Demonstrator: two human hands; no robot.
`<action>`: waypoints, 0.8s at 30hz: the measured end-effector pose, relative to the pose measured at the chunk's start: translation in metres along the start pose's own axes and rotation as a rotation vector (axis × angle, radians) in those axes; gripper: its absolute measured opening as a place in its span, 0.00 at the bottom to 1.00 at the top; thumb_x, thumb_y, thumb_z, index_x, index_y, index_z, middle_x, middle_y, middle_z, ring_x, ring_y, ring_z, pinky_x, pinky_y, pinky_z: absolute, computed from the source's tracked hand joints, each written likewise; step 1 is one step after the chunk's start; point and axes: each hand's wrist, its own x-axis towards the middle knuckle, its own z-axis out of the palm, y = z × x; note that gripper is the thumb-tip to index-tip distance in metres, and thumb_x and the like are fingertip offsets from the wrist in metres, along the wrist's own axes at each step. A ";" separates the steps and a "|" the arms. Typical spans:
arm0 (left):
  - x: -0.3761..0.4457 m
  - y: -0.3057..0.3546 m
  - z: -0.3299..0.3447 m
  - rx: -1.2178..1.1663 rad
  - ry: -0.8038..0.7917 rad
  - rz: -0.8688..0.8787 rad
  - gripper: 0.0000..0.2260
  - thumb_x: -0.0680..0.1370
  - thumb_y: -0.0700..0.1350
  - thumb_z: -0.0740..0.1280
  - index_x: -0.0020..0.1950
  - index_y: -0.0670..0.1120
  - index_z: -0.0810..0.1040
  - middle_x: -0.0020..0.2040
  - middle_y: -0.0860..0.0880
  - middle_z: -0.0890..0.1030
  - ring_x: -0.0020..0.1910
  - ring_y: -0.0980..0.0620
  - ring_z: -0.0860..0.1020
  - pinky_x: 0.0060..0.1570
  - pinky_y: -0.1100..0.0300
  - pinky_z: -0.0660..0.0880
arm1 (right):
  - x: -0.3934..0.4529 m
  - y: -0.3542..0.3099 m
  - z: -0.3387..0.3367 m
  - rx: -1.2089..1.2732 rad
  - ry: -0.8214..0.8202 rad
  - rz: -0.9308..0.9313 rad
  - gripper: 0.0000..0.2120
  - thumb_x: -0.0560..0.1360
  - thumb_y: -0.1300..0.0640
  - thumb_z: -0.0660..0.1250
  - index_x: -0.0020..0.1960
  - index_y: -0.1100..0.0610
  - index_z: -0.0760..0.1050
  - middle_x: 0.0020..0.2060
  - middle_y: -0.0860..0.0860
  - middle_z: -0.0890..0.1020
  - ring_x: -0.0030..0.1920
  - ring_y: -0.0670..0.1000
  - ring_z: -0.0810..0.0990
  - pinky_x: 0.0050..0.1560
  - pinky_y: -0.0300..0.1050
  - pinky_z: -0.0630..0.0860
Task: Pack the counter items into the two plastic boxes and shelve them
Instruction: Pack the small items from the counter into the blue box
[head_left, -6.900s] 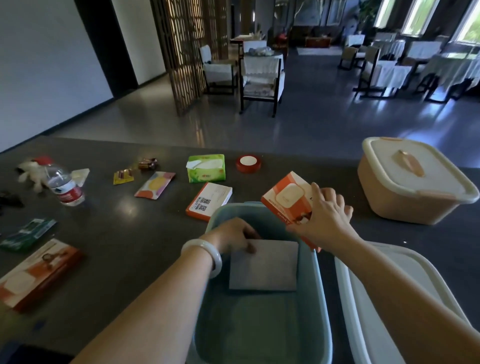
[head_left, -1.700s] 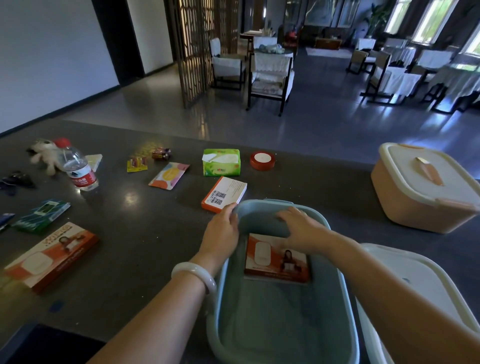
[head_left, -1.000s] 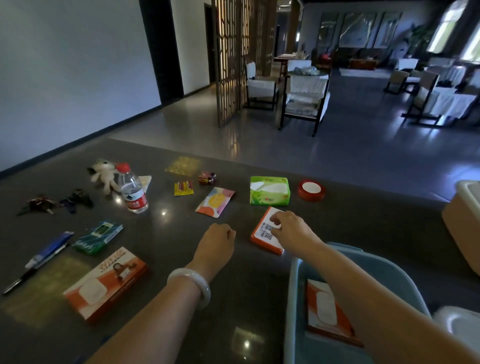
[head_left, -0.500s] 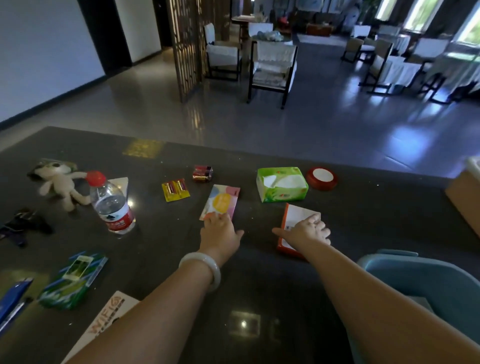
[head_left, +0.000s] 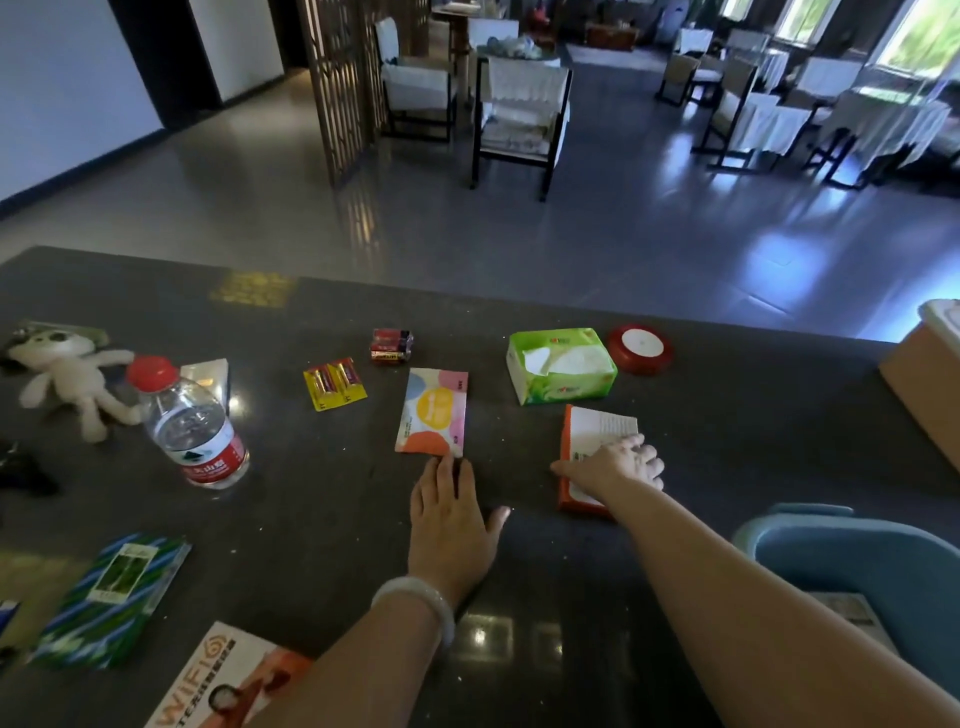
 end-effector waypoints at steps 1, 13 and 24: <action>0.000 0.000 -0.001 -0.002 -0.007 -0.004 0.35 0.78 0.63 0.58 0.78 0.47 0.52 0.79 0.46 0.49 0.78 0.45 0.46 0.74 0.48 0.46 | -0.002 0.002 0.000 -0.004 -0.008 -0.015 0.64 0.62 0.33 0.75 0.77 0.62 0.39 0.76 0.60 0.52 0.75 0.61 0.53 0.72 0.55 0.55; -0.039 -0.008 -0.037 -0.082 -0.035 -0.033 0.32 0.78 0.58 0.64 0.77 0.47 0.57 0.76 0.46 0.57 0.76 0.47 0.54 0.74 0.50 0.54 | -0.069 0.007 0.018 -0.069 -0.092 -0.365 0.58 0.65 0.38 0.74 0.78 0.55 0.40 0.74 0.58 0.55 0.74 0.60 0.55 0.71 0.57 0.59; -0.169 -0.099 -0.087 0.073 0.088 -0.398 0.44 0.68 0.68 0.69 0.77 0.51 0.56 0.77 0.47 0.53 0.76 0.45 0.51 0.74 0.47 0.52 | -0.147 -0.015 0.065 -0.185 -0.187 -0.660 0.60 0.63 0.39 0.77 0.78 0.54 0.39 0.74 0.57 0.55 0.74 0.60 0.55 0.72 0.58 0.58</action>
